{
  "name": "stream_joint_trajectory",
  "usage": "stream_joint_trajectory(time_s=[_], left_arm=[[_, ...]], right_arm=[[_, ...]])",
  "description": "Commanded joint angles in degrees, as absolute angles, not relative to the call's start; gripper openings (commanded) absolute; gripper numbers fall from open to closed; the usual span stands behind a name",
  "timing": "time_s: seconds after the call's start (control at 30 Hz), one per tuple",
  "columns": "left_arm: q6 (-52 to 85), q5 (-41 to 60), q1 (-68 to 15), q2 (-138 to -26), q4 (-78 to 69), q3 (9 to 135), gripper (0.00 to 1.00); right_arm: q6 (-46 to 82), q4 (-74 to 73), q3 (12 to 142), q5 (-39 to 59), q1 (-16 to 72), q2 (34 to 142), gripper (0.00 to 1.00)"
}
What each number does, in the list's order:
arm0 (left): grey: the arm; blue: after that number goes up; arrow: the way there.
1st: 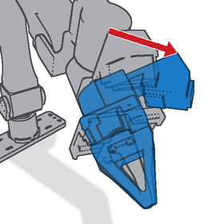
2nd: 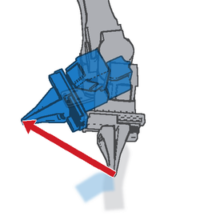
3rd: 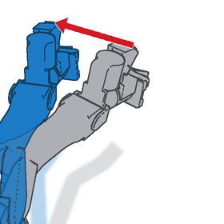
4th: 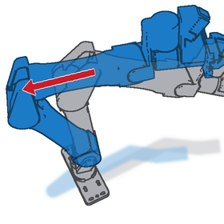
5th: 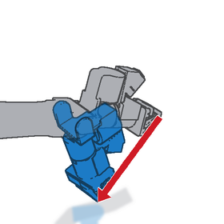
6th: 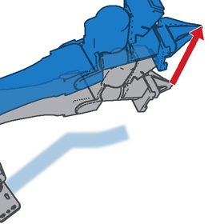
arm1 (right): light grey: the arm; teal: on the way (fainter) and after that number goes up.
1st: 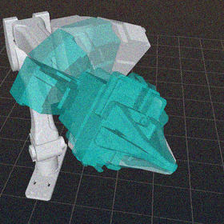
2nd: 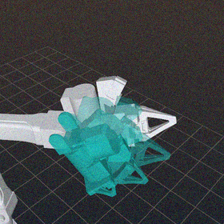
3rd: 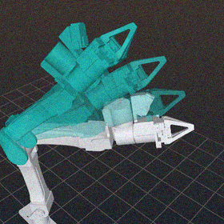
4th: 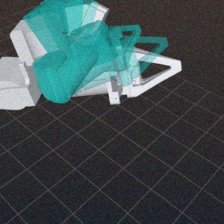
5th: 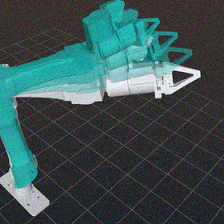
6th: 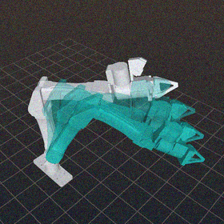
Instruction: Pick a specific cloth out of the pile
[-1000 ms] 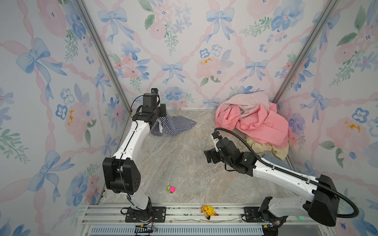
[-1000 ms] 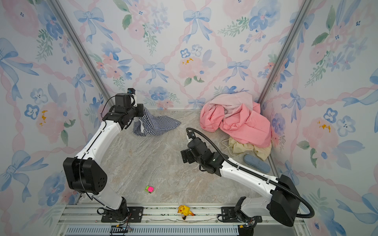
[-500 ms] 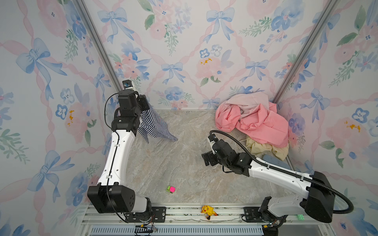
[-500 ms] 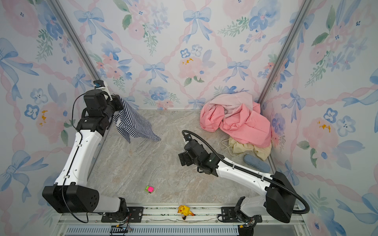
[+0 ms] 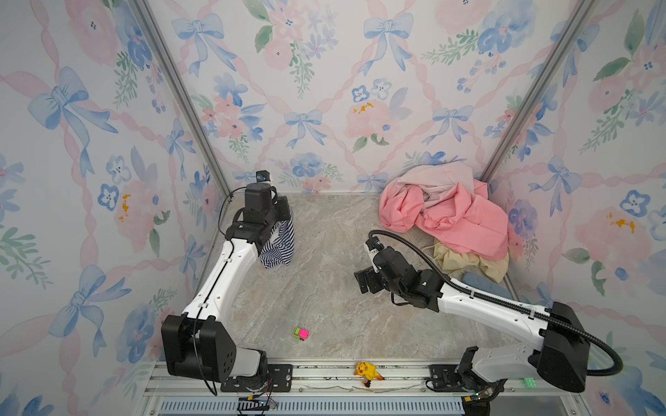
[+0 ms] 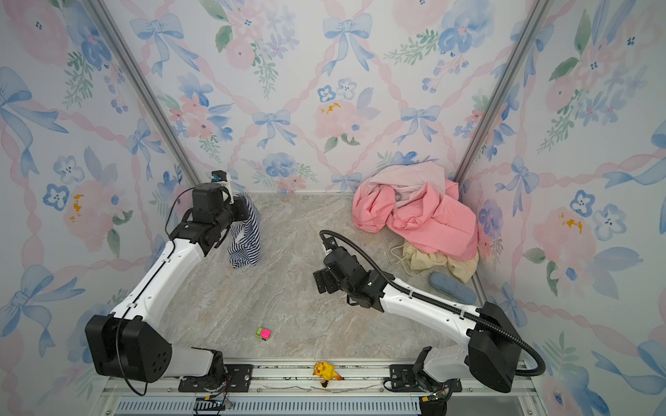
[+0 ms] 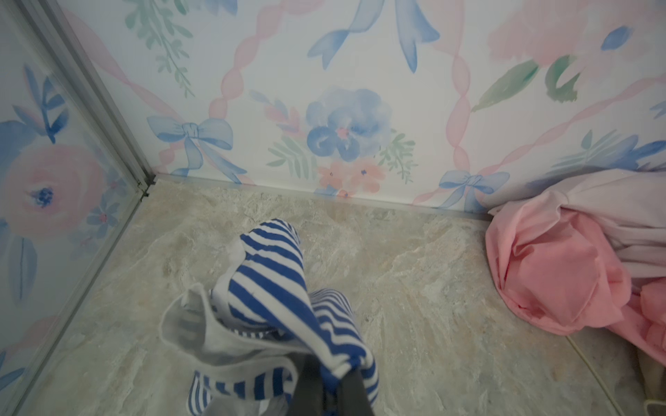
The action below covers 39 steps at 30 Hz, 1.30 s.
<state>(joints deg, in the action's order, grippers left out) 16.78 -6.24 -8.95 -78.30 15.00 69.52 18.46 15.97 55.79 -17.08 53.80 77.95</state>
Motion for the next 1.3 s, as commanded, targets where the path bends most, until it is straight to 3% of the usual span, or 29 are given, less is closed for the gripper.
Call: stream_joint_trajectory(time_s=[0.0,0.23,0.53,0.8,0.87,1.07,1.1,1.27], left_arm=[[20.69,-13.69,-9.49,-73.03,11.71,63.22,0.00],[21.62,-9.68,-5.06,-78.00,8.95,58.88,0.00],[15.61,-13.10,-3.88,-97.32,8.54,68.62,0.00],[12.26,-8.21,-3.78,-112.17,12.85,76.72,0.05],[11.03,-6.84,-3.82,-111.90,12.80,76.86,0.19],[4.33,-8.01,-6.66,-102.01,12.17,73.66,0.94],[2.74,-9.32,-7.55,-100.05,12.34,72.60,0.98],[-1.23,-11.46,-11.34,-92.09,17.41,66.37,0.97]], right_arm=[[19.08,15.91,55.80,-16.21,54.55,79.41,0.97],[19.07,15.12,57.08,-14.90,55.09,82.22,0.97],[18.79,15.47,56.98,-14.41,55.81,83.17,0.97],[18.88,16.44,56.12,-14.98,55.90,81.32,0.97],[18.77,16.36,55.80,-15.40,55.90,81.04,0.97],[18.30,15.98,55.39,-15.91,55.90,81.62,0.97],[18.37,15.53,55.29,-15.82,55.90,81.78,0.97],[18.24,14.26,55.03,-14.56,55.90,82.53,0.97]])
